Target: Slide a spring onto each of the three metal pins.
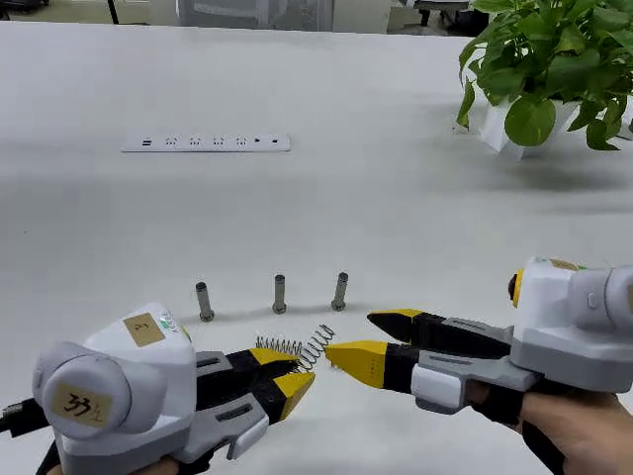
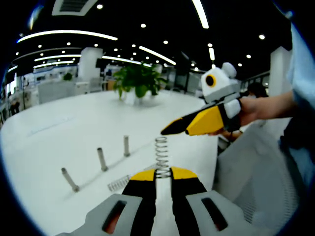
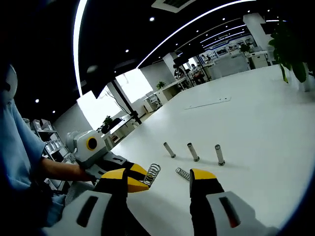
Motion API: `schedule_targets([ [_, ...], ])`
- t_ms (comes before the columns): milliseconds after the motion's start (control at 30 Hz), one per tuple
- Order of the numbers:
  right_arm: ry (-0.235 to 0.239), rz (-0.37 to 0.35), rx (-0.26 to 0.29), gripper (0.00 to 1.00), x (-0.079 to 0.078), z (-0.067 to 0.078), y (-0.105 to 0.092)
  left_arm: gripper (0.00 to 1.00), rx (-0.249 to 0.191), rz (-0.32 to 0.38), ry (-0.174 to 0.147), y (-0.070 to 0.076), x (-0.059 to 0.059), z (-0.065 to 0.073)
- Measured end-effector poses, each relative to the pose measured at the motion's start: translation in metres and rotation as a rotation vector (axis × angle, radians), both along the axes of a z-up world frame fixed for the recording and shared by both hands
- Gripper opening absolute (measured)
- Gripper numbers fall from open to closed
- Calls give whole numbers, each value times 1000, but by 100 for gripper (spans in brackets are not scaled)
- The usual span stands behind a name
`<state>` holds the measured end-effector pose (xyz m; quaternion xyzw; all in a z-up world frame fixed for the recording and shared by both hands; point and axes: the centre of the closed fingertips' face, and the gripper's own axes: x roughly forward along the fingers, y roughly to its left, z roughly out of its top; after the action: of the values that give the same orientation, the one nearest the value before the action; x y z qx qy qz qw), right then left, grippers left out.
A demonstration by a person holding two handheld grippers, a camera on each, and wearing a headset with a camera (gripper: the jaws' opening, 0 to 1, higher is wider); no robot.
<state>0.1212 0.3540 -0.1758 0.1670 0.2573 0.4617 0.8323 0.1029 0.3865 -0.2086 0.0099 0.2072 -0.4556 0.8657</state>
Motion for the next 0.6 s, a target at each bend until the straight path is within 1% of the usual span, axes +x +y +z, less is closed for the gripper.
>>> schedule_targets([
  [67, 11, 8, 23, 44, -2, 2, 2, 10, -7, -11, -5, -1, -1, 2],
  [133, 27, 9, 45, 39, -3, 4, 4, 10, -1, -25, -13, -1, -2, 3],
  [233, 41, 15, 65, 34, -4, 5, 5, 10, -3, -38, -20, -2, -2, 5],
  [300, 56, 19, 80, 31, -4, 6, 7, 10, -8, -47, -26, -3, -3, 7],
  [433, 72, 25, 99, 26, -6, 6, 9, 10, -16, -55, -30, -3, -3, 9],
  [500, 85, 27, 113, 25, -7, 6, 10, 10, -11, -68, -35, -4, -4, 9],
  [533, 90, 28, 119, 25, -7, 6, 10, 10, -14, -74, -32, -5, -5, 9],
  [600, 89, 29, 119, 22, -8, 6, 10, 10, -18, -79, -32, -6, -6, 10],
])
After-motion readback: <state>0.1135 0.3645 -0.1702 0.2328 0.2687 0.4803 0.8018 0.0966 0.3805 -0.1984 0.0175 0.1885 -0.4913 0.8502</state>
